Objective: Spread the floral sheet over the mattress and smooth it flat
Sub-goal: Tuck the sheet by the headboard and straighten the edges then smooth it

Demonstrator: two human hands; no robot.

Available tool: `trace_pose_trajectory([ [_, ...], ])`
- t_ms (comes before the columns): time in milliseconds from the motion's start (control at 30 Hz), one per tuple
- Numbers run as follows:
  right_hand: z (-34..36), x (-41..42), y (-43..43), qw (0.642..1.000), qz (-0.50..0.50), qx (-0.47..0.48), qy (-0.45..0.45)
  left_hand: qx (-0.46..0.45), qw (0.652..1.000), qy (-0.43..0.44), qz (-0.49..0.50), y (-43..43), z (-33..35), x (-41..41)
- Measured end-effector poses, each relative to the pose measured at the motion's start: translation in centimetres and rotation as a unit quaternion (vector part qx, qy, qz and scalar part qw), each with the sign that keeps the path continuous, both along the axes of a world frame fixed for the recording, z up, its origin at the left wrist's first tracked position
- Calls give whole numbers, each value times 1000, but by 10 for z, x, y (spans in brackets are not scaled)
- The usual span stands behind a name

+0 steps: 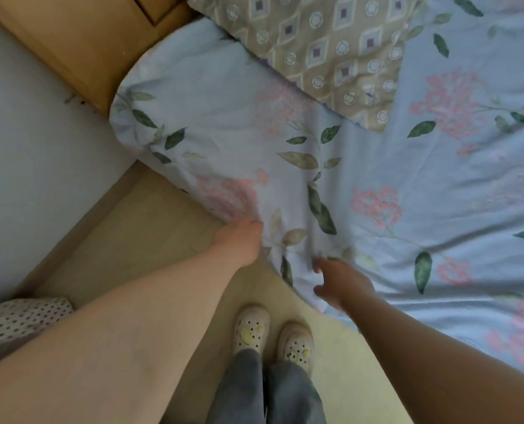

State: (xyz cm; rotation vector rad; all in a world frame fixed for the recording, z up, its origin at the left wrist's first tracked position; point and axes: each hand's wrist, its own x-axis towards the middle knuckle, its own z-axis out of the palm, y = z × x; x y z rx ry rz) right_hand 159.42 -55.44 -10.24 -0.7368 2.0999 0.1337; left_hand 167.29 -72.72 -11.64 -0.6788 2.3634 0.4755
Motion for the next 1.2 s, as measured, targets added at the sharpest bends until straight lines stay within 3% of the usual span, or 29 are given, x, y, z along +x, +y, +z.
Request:
trace_pose_trajectory([
  [133,8,1,-37,999,5,-33,12,-6,994,11,109,-36,-3,8],
  [233,11,0,-69,998,-2,-56,20,10,965,38,260,-71,-7,10],
  [400,4,4,-132,997,-43,-61,35,85,848,112,511,-140,-13,19],
  [567,-16,12,-208,987,-137,-71,37,115,732,193,643,-223,-31,19],
  [633,-20,13,-228,981,-177,-74,34,128,709,211,661,-244,-43,21],
  [733,-27,14,-247,979,-192,-66,35,159,712,195,656,-261,-42,21],
  [833,-30,16,-249,979,-193,-53,36,243,690,136,668,-273,-49,20],
  [967,-30,15,-243,984,-170,-48,24,286,705,107,640,-283,-53,19],
  [1067,-29,13,-245,987,-154,-46,20,206,722,163,640,-300,-53,22],
  [1133,-29,12,-250,988,-146,-56,8,79,782,165,596,-311,-54,28],
  [1200,-29,14,-253,987,-148,-66,-1,8,810,155,565,-313,-53,34],
])
